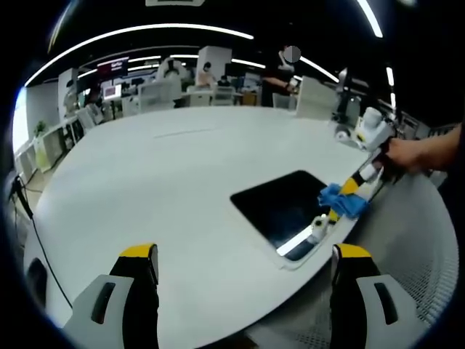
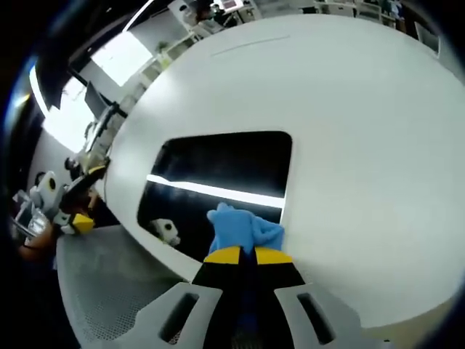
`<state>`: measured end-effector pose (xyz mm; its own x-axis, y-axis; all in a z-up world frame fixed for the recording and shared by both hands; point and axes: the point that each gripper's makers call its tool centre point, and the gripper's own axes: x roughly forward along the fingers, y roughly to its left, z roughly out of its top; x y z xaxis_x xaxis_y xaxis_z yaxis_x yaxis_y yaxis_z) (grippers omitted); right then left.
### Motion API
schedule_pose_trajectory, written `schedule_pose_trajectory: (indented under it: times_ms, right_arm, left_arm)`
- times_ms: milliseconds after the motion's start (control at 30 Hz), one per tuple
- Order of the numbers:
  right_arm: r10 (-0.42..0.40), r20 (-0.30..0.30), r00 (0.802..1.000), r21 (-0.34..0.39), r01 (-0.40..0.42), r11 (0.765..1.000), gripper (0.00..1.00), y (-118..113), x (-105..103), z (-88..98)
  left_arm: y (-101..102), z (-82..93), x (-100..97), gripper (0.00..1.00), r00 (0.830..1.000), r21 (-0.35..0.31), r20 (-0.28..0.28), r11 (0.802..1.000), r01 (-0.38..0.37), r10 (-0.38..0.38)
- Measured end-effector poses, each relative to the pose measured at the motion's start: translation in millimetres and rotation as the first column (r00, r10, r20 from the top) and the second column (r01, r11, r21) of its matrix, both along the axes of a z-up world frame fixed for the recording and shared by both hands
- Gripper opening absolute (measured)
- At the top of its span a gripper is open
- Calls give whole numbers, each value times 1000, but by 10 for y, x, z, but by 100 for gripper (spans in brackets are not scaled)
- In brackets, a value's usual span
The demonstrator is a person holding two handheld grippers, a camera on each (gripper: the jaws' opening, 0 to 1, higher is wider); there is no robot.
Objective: Wipe the mirror surface with the cleaning cloth until all visible marks leave the cleaned area.
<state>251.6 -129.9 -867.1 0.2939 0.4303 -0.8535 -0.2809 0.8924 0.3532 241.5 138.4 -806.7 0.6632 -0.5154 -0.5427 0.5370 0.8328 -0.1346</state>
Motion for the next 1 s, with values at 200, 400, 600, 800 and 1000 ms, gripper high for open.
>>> schedule_pose_trajectory:
  times_ms: [200, 400, 600, 800, 1000]
  right_arm:
    - [6, 8, 1000, -10, -6, 1000, 0, -6, 190, -1]
    - [8, 15, 1000, -21, -7, 1000, 0, -23, 392, -2]
    - [5, 13, 1000, -23, -5, 1000, 0, -38, 537, -4]
    - [18, 19, 1000, -38, -18, 999, 0, -42, 655, -2]
    - [29, 28, 999, -57, -28, 998, 0, -40, 801, -4]
  left_arm:
    - [4, -5, 3, 100, 1000, 0, -2, 1000, -2, 2]
    - [13, -10, 6, 100, 1000, 2, -3, 1000, -6, 6]
    - [23, -13, 4, 100, 1000, 4, -6, 1000, -13, 13]
    - [26, -16, 0, 100, 1000, 1, -11, 1000, -16, 16]
    - [21, -22, -4, 100, 1000, 0, -14, 1000, -13, 13]
